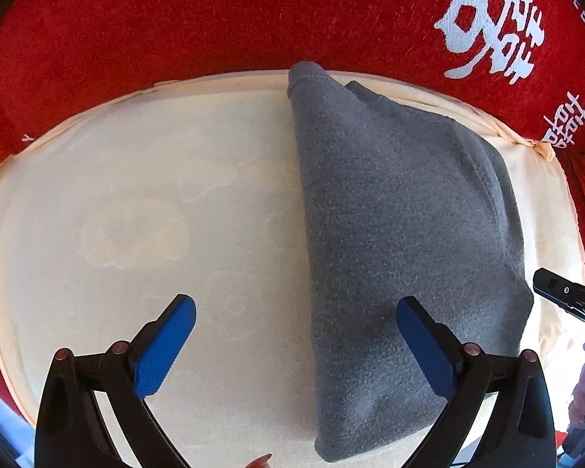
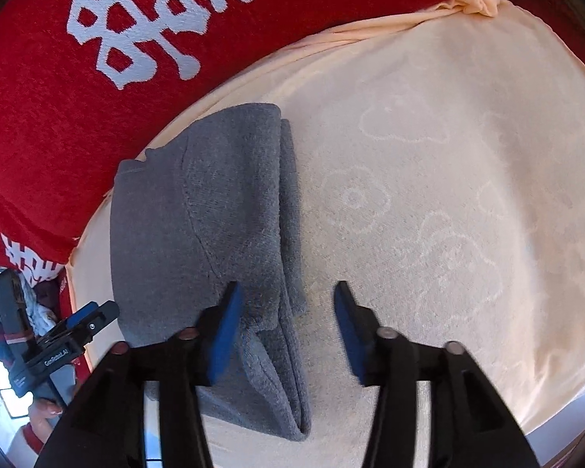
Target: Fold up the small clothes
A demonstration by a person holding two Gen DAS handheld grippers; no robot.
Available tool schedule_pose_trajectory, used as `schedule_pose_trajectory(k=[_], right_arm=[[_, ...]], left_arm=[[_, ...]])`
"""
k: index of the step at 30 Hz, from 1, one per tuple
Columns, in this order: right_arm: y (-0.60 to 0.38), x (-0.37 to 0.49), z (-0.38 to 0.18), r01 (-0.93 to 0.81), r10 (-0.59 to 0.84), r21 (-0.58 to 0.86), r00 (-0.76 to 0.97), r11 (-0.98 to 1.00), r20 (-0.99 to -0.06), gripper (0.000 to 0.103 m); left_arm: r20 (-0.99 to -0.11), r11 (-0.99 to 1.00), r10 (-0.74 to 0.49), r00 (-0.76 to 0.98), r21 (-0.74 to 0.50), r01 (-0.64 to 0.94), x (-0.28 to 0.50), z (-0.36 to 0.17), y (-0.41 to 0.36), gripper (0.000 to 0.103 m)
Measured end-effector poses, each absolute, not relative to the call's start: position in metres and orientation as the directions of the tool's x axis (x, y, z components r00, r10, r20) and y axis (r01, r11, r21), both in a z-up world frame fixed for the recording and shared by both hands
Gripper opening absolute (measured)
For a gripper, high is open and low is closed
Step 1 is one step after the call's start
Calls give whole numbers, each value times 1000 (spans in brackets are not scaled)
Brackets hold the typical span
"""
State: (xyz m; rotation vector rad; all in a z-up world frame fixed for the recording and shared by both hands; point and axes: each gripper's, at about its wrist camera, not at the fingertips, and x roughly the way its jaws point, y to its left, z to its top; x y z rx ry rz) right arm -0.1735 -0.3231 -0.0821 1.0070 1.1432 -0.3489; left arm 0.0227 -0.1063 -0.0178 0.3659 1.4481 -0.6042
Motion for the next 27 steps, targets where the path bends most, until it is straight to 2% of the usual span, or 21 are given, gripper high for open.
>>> schedule_pose_trajectory(k=[8,14,18,22,27], right_arm=[[-347,-175,-94,675,306,558,468,483,-829,61],[-365,-167,-119,611,423,676,528,413,-736,62],[-373,-159,-138,570,500,728,535,381,-681,62],[-382,-154,-152,521,566,786,557,333,-608,62],[-378,-139,-155,464,629,820,538,335,-562,63]], left_arm=[[-974,813,-201,-104,-225,538,49,-28,-102,103],[-888,770,-352,-296,-455,448,59,-48,-100,103],[-841,720,-404,-360,-535,442,58,-58,-109,103],[-824,693,-416,-385,-562,452,59,-68,-118,103],[-816,675,-434,-382,-576,462,54,-71,-140,103]])
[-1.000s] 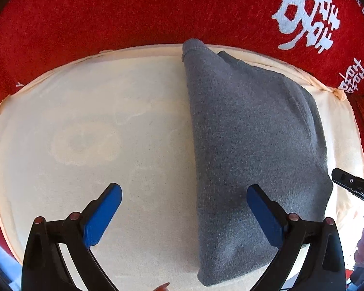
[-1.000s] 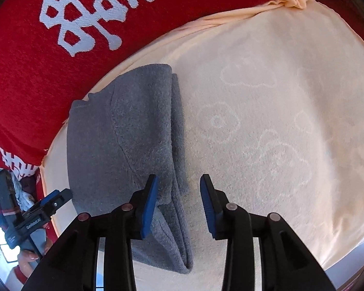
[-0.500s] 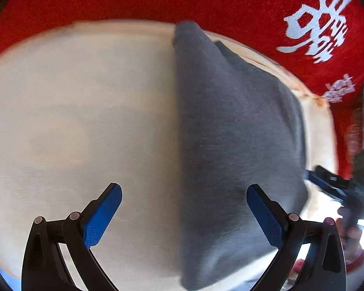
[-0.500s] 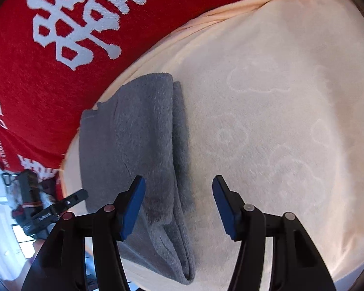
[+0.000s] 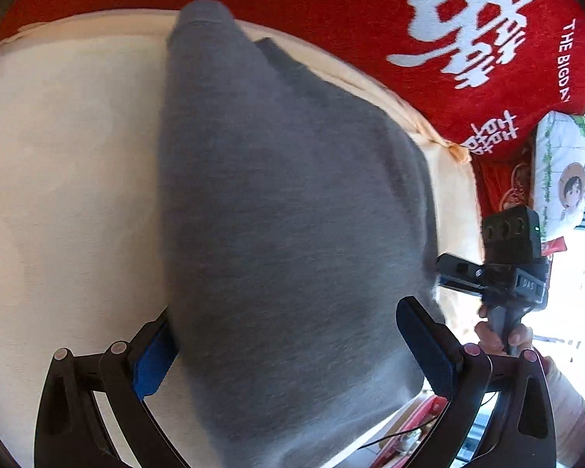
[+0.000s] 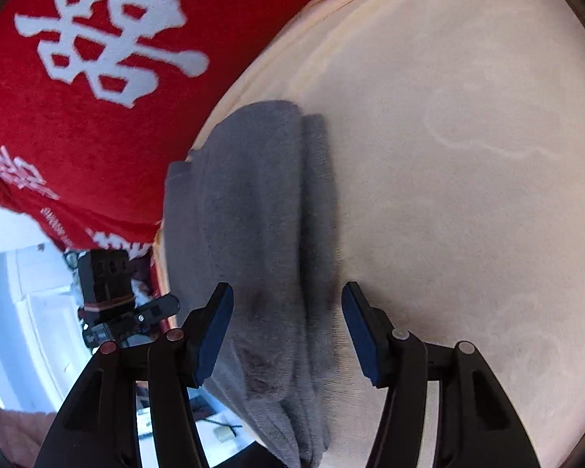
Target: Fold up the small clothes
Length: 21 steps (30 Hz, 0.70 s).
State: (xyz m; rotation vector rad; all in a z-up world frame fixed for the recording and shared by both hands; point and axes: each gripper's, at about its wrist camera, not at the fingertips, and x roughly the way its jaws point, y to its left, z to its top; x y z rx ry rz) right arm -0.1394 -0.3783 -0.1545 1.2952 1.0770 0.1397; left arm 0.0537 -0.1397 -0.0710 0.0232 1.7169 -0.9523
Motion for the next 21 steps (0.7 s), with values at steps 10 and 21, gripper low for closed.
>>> schedule_pose_trajectory(k=[10,21], right_arm=[[-363,-132,-163,502,618,824,568,263,-543,34],[-341,-147,-112,435,609,887,664,155,-433,27]], left_arm=[[-856,714,-406,-320,-515,474,51,-70,-139,82],[-766,653,-550,-333,-643,401,56,-37,-103,47]])
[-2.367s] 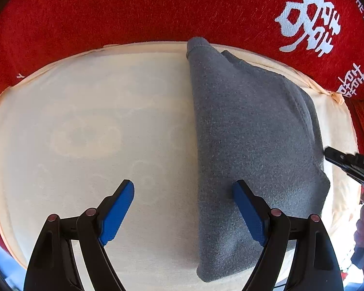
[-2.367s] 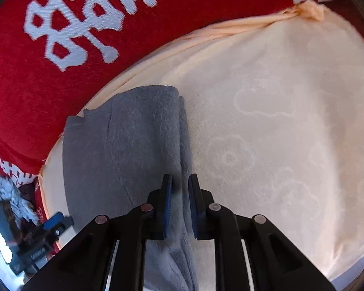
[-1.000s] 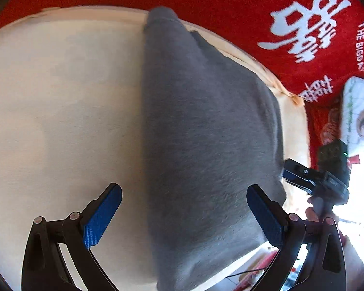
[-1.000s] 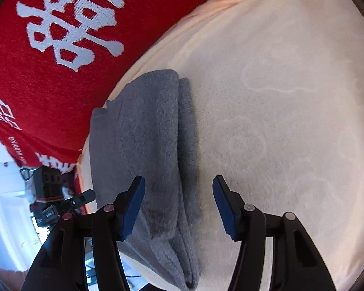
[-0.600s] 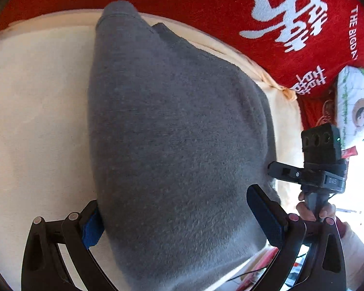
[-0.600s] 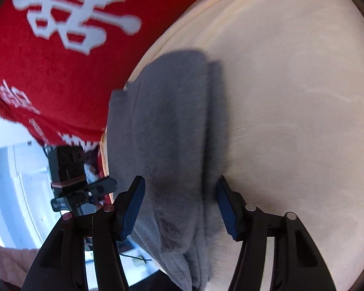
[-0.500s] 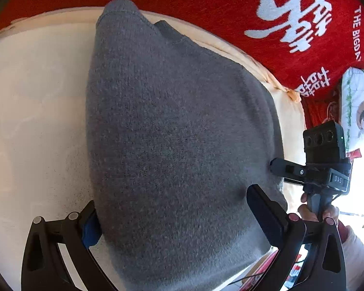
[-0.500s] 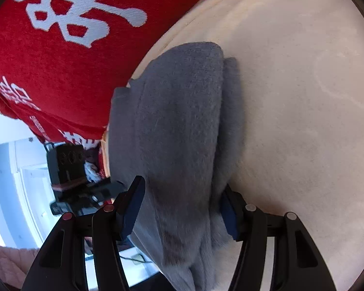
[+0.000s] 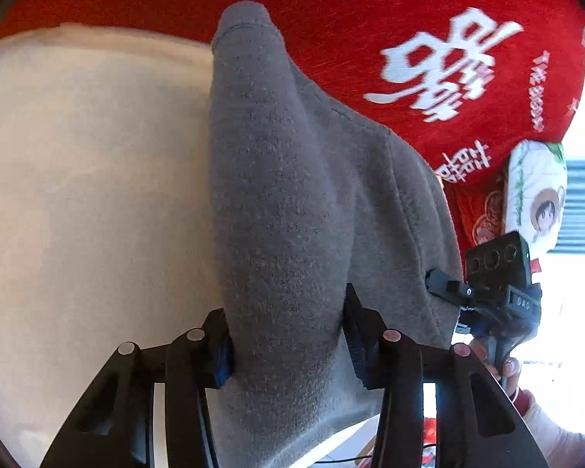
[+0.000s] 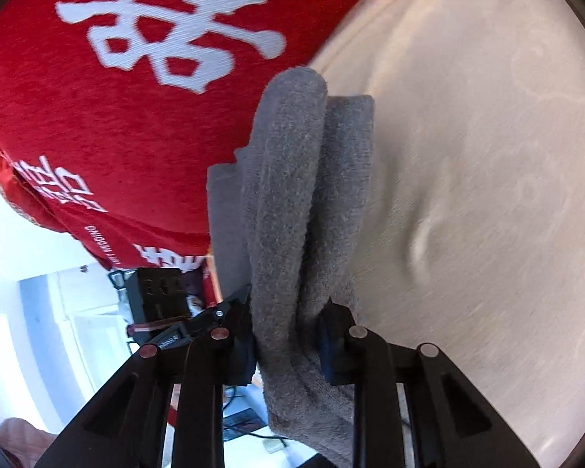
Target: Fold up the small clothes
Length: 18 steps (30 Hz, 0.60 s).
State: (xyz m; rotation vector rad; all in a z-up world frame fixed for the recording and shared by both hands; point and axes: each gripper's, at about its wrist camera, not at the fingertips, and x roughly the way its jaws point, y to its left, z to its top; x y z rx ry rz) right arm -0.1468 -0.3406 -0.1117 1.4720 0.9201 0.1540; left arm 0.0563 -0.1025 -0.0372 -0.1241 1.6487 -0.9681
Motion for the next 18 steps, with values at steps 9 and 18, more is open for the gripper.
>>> schedule_pose_trajectory(k=[9,18], right_arm=[[-288,-138,-69,393,649,907,652,153,-392,27],[-205,-99,-74,380,710,915,606,137,-358,27]], left_arm=[[-772,649,-570,-280,-632,424,55,11,-48,47],[-824,721,-523,-215,-563,404,59,10,43,48]])
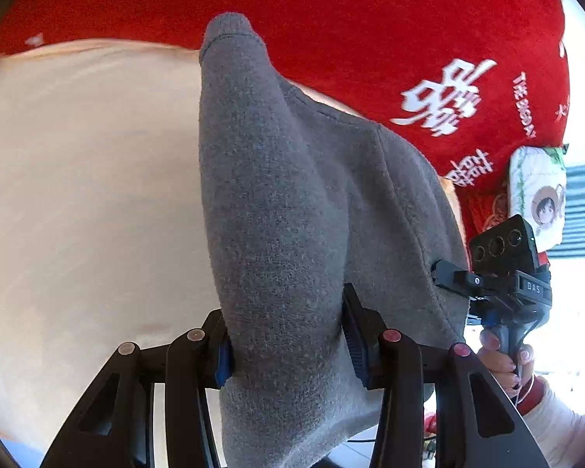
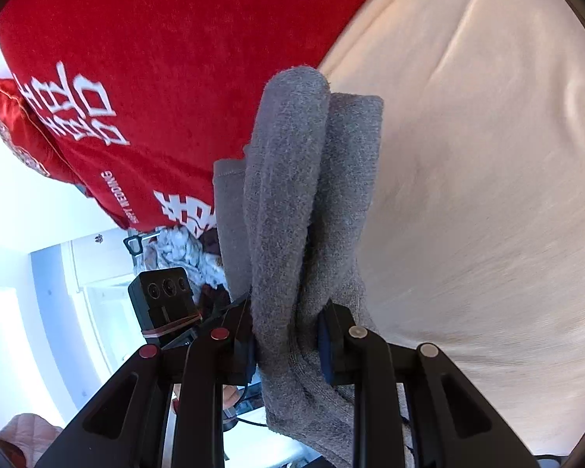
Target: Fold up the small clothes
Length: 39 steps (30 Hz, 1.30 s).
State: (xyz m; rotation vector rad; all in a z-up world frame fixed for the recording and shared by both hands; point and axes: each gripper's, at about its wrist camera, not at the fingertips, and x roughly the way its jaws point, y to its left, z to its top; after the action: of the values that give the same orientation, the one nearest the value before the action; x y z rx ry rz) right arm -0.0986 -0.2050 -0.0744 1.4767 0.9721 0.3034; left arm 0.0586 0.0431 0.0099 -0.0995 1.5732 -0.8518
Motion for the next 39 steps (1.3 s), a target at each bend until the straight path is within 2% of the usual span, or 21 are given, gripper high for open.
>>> schedule_pose_trajectory(k=[3,8,12,13,15,16,17,18,23,28,33,34,35,39], right_arm=[[-189,-90,-85,391,718,906,582,164,-381,27],[-174,-72,-109,466,692,835,499,293,-521,27],[-184,-75,-107,555,581,701,416,447,-700,35],[-188,-80,-103,583,516,627,372,517,-772,39],[-193,-84,-96,610,439,539,322,581,-839,39],[-196,-88,-92,637,380,463,275,616,-883,35],[-198,-91,-89,651,331,400,233,645,-914,26],[-199,-94,-86,655,302,365,213,661,-929,24],[-189,-106,-49,613,340,481,341,626,-876,17],[-144,-88,-24,502,385,535,377,680,-843,16],[-103,-72,-38,451,342,440,285,777,-896,16],[-104,-76,-53,455,323,407,253,792,-912,14],[-103,-78,-61,457,303,378,231,805,-925,5],[-100,-85,-68,437,288,383,270,814,-919,3]], left_arm=[[-850,746,-493,-185,-523,412,58,-3,59,48],[-912,828,-391,-123,-407,385,61,-36,80,48],[-934,872,-355,-51,-350,342,66,-34,100,73],[-943,881,-333,-26,-321,349,68,-32,104,73],[-949,888,-314,-7,-296,352,70,-27,109,73],[-953,892,-303,2,-283,354,71,-25,110,73],[-955,892,-297,9,-274,358,71,-22,111,73],[-954,889,-299,13,-274,366,72,-19,111,73],[-939,856,-343,20,-303,419,67,1,102,73],[-916,793,-400,-38,-366,487,44,6,69,73],[-917,784,-390,-86,-380,491,24,-17,57,73],[-920,786,-382,-86,-372,493,21,-25,56,73],[-922,783,-379,-80,-366,503,17,-29,58,73],[-928,768,-366,-64,-340,542,11,-31,51,73]])
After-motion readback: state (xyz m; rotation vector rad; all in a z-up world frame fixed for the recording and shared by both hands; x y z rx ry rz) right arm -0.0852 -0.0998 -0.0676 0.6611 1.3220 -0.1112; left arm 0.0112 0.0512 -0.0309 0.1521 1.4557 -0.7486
